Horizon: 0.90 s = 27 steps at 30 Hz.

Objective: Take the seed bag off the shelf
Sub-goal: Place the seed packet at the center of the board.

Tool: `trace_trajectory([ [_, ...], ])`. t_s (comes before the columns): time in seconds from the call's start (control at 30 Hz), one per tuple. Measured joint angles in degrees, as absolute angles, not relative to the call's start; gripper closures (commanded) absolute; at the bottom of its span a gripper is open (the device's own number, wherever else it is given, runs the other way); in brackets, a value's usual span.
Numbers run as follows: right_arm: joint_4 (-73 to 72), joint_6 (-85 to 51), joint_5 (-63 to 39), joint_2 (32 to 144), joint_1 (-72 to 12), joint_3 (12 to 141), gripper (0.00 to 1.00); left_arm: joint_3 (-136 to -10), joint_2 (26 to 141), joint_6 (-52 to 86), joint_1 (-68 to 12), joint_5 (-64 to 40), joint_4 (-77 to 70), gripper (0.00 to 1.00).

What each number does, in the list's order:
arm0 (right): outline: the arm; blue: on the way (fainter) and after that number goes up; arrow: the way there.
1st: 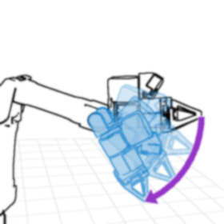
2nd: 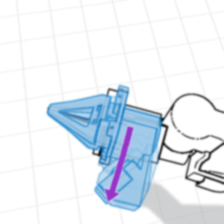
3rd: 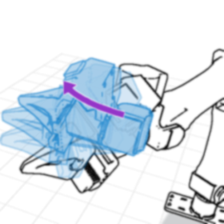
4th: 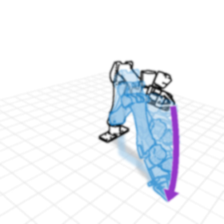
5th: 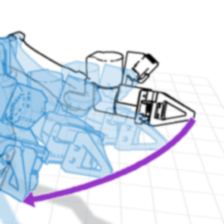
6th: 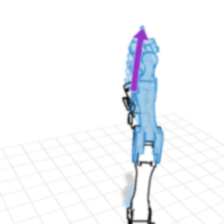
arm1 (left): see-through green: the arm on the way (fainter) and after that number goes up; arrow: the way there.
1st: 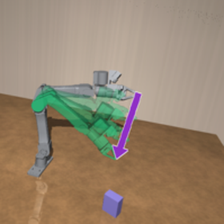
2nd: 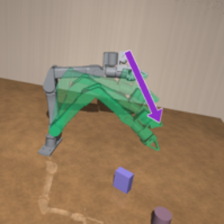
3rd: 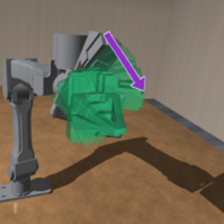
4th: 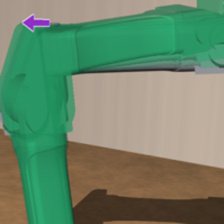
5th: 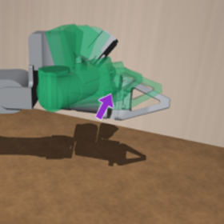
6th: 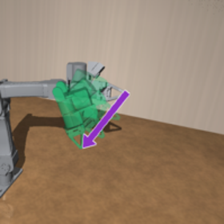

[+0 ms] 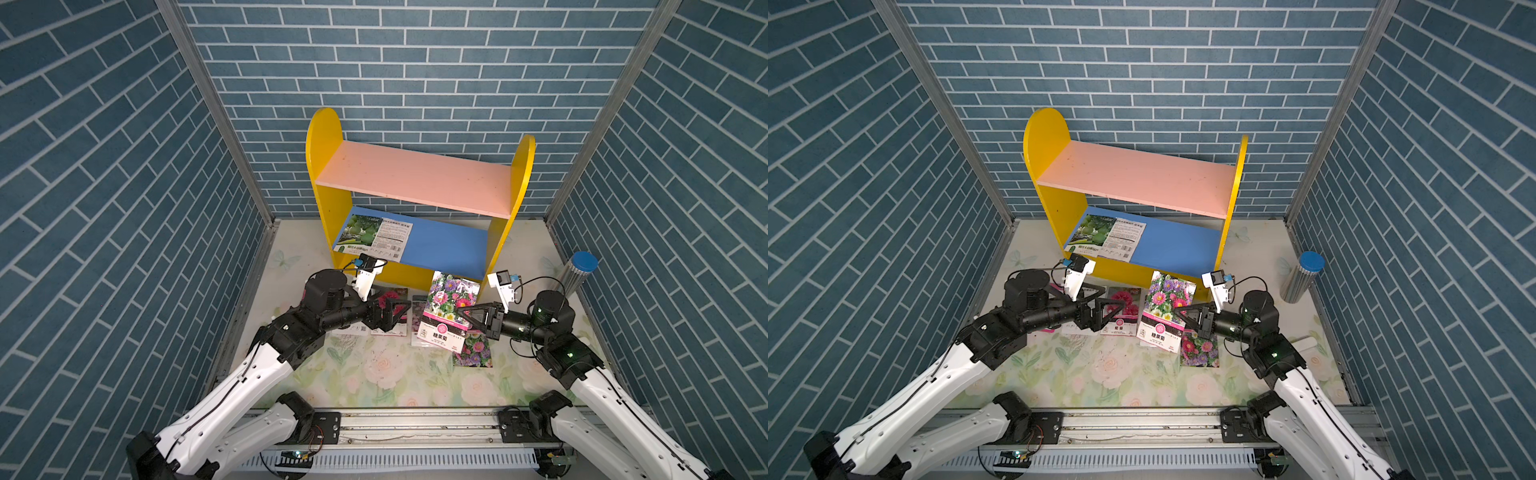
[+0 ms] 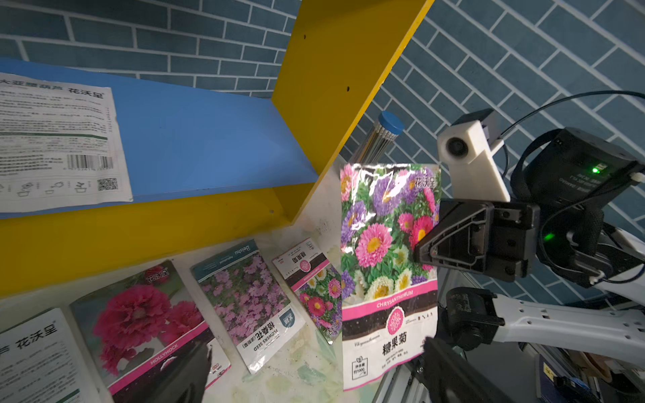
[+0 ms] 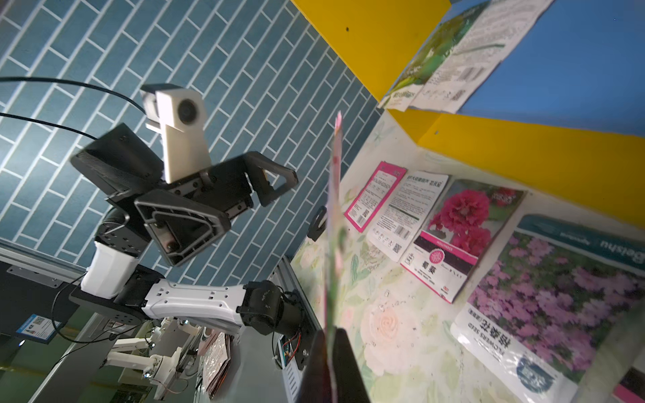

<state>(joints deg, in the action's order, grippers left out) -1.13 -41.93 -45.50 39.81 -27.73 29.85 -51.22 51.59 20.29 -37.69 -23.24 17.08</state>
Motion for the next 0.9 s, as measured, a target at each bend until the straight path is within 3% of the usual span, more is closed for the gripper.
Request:
trace_trajectory([
  [0.43, -2.1, -48.0, -38.9, 40.2, -44.4, 15.7, 1.00, -51.8, 49.9, 20.1, -37.7, -19.9, 20.7, 0.00],
  [0.7, -6.3, -53.2, -32.8, 39.0, -50.5, 8.7, 1.00, -51.4, 49.4, 20.1, -37.7, -19.1, 20.7, 0.00],
  [0.9, -11.8, -55.2, -29.9, 45.2, -53.0, 7.8, 1.00, -50.6, 49.6, 20.1, -37.7, -19.1, 20.7, 0.00],
])
